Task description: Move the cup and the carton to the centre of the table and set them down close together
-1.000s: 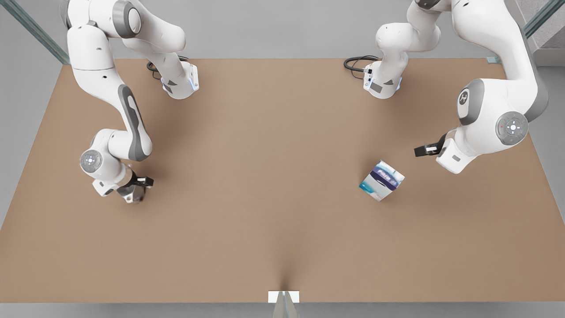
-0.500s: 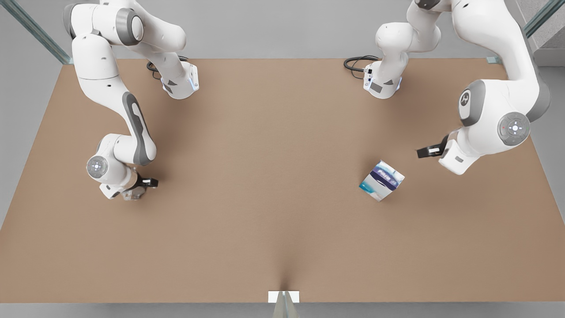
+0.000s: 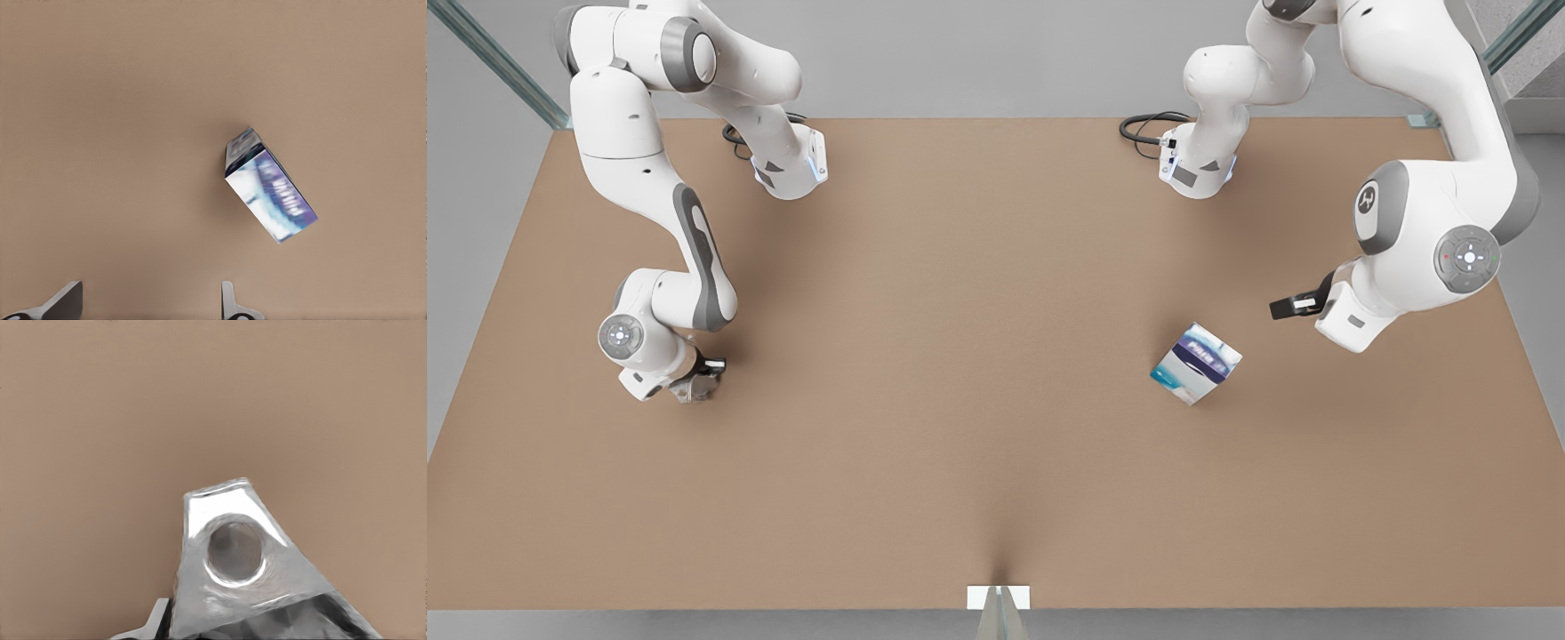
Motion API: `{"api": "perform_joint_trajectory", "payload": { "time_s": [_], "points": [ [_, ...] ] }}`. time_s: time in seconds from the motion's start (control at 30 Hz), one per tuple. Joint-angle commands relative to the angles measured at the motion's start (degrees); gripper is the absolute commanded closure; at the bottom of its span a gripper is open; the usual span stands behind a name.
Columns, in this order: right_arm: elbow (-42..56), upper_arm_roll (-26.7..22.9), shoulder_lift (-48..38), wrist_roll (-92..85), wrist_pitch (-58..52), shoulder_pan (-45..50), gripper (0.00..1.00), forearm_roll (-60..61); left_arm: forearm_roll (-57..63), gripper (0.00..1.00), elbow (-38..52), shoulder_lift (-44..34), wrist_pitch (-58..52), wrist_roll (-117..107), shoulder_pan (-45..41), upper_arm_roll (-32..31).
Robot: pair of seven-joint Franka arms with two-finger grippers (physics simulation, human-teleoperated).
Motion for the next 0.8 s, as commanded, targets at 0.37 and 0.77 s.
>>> {"api": "perform_joint_trajectory", "payload": {
  "time_s": [0.37, 0.77],
  "points": [
    [0.4, 0.0, -0.2, 0.3, -0.2, 0.0, 0.79, 0.2, 0.1, 0.00, 0.0, -0.6, 0.0, -0.2, -0.1, 0.0],
    [15.7, 12.5, -1.6, 21.6, -14.2, 5.0, 0.79, 0.0, -4.6, 0.00, -15.5, -6.4, 15.4, -20.8, -3.0, 1.4]
  ]
}}
